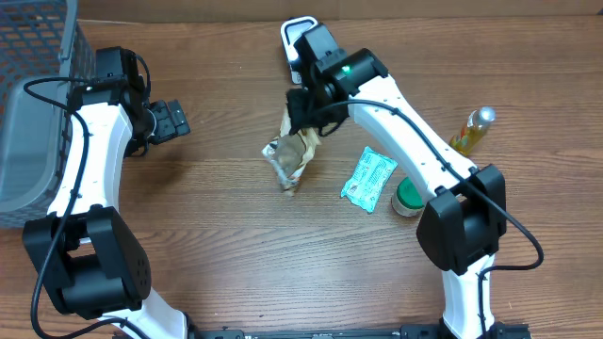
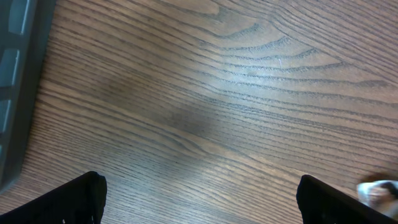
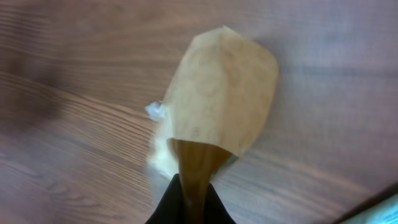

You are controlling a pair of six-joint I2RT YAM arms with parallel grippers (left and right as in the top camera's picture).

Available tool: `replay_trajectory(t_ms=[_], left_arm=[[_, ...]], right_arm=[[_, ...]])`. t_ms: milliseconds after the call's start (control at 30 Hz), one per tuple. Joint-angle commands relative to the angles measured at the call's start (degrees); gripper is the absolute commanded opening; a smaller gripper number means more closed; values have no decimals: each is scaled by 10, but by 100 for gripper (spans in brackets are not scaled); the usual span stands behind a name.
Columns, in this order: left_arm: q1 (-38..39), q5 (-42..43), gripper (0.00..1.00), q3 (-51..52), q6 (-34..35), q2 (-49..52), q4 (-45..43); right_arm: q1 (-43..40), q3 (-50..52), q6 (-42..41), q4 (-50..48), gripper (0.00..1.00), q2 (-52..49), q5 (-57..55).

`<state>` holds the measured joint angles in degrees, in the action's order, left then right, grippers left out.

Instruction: Scan the item barcode

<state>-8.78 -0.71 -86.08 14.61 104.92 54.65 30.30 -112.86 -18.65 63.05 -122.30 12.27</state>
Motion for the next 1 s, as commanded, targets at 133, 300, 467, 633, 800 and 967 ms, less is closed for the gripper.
replay_trajectory(t_ms=[133,300,467,633,800,967], left_arm=[[-2,-3,99,-11,-3,0,-1],[-2,-3,100,-11,-3,0,-1],[-2,-3,100,-11,-3,0,-1],[-2,-3,100,-11,-3,0,-1],[-2,33,100,-11,-2,0,-63],[3,184,49,-10,26,4,-19]], right_arm=[[-4,163,-93,-42,29,14,54],[14,184,-46,-14,61,14,54],[13,86,12,68,72,15,49],[10,60,153,38,89,14,33],[-6,60,192,15,93,-2,33],[-24,61,203,10,92,-19,53]])
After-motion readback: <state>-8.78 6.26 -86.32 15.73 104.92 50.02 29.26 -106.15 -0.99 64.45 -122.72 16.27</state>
